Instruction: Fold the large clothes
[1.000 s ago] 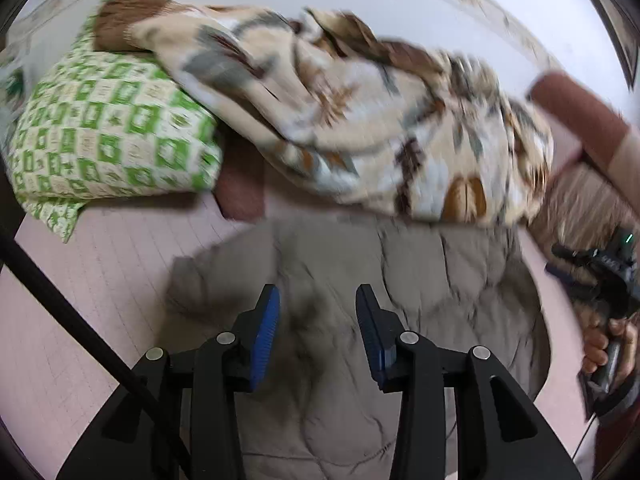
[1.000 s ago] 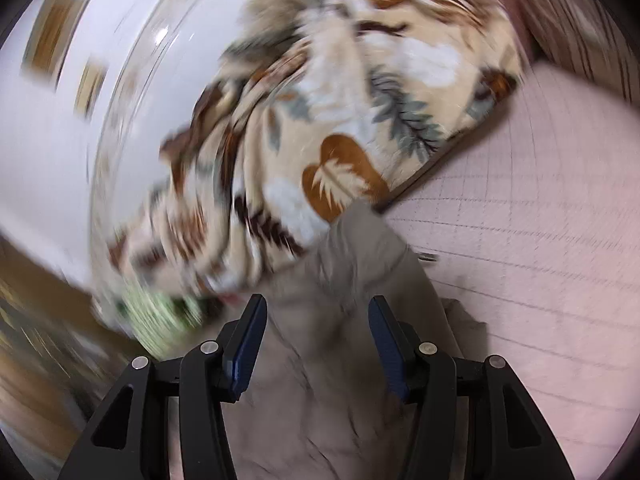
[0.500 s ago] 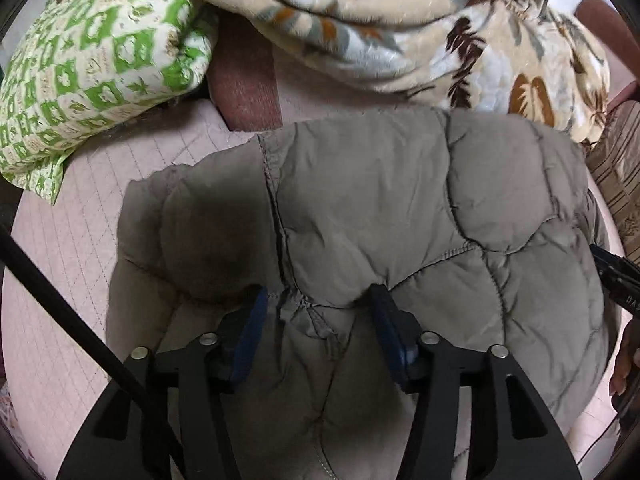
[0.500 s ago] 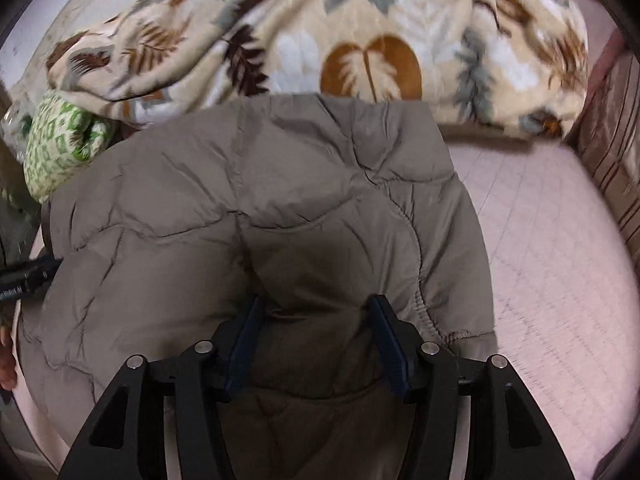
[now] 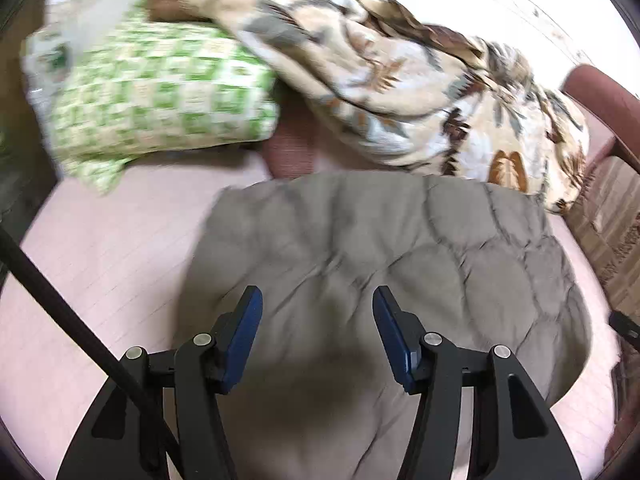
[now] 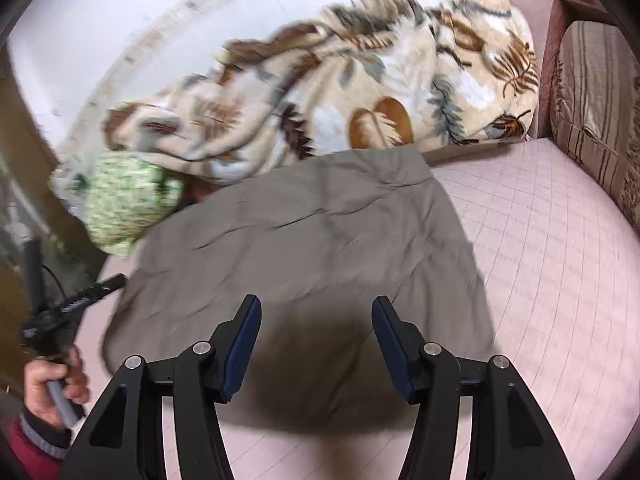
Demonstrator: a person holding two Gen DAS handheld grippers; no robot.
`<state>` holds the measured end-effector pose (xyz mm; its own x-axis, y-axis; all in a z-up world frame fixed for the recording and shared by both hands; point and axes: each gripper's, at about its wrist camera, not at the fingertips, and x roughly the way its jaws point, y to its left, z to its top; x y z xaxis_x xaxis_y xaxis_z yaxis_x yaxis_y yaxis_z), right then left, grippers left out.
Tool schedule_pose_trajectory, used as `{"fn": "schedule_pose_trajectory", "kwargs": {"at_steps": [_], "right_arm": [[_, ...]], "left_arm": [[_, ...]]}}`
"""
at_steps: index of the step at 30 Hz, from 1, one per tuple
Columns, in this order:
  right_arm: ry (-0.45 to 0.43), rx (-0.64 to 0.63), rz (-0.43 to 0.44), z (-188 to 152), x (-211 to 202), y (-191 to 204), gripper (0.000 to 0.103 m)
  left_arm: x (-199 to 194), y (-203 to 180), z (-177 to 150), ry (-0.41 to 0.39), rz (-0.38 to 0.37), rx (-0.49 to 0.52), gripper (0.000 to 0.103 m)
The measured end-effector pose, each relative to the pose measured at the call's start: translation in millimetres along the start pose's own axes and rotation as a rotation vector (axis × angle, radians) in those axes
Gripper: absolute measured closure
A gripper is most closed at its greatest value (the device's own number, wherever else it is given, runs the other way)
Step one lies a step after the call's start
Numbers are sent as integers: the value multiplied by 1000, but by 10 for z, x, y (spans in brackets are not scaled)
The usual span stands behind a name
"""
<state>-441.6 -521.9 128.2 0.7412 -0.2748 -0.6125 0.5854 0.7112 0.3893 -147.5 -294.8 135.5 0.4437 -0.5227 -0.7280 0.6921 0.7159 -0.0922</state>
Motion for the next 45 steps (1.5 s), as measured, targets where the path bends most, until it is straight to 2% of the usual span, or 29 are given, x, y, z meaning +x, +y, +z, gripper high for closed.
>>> {"fn": "schedule_pose_trajectory", "kwargs": {"at_steps": [2,6,8,13,15,17,19,22,27,39,45], "right_arm": [[-37,-6,19,-180,-92,113,41],[-4,-90,12,-293,54,398,41],[-25,-124,29,-333,110,488,41],[2,-143,-16,-379,372,472,41],[42,-152,-27,-409,544,426,41],[38,-144,-50,-425,624,374,41],[52,-107,-26,-422,708,302,41],[71,-122,-37,-427,763,310,41],[102,-117,-39,-487,833,283,40],[24,-141,-23,-429,506,410,40],[30,-165,-12,-461,493,506,40]], "left_arm": [[-117,58,-245,-21,34,-19,46],[-154,207,-509,-36,68,-52,46],[-152,268,-581,-51,75,-63,46],[-46,353,-557,-74,50,-80,46],[24,351,-581,-69,56,-68,46],[65,338,-604,-68,57,-46,46],[109,326,-626,-65,63,-23,46],[182,319,-653,-49,69,1,45],[243,331,-678,-32,70,-11,44],[-60,352,-646,-117,51,-51,44],[-119,304,-650,-127,44,-32,44]]}}
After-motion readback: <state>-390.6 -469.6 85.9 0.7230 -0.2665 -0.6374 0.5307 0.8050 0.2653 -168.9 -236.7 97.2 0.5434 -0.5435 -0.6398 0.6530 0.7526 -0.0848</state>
